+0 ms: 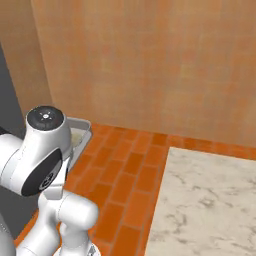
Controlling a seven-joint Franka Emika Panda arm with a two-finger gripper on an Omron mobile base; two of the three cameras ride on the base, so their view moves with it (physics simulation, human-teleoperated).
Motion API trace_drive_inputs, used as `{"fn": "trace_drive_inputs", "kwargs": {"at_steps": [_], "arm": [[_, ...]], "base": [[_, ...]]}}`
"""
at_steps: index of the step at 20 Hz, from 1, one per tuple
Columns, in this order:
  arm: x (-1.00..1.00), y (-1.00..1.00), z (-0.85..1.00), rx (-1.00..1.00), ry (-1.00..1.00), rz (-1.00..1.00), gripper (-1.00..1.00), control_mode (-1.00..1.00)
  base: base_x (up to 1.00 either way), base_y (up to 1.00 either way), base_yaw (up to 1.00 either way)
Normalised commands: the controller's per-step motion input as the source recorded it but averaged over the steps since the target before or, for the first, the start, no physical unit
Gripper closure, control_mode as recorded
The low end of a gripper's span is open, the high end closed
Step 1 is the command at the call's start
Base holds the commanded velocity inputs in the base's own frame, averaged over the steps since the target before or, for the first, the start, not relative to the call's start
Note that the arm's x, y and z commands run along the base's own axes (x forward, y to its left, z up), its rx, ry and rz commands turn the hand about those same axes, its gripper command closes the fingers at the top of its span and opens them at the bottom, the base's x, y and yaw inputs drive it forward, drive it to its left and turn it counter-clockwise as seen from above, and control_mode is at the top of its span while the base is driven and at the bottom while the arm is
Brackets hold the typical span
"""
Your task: Take the meat container that has the steak and place it on the second highest rack of the freezer. Then take the vegetable container that has the lemon and garlic and place it on the highest rack of the freezer.
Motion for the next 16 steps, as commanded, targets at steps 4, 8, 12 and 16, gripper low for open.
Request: {"fn": "trace_drive_inputs", "kwargs": {"at_steps": [4,8,12,16], "arm": [[0.0,0.0,0.0,0.0,0.0,0.0,1.0,1.0],[0.0,0.0,0.0,0.0,0.0,0.0,1.0,1.0],[0.0,0.0,0.0,0.0,0.0,0.0,1.0,1.0],[0.0,0.0,0.0,0.0,0.0,0.0,1.0,1.0]], "base": [[1.0,-0.33,0.0],[0.99,-0.01,0.14],[0.82,0.01,0.65],[0.52,0.01,0.77]]}}
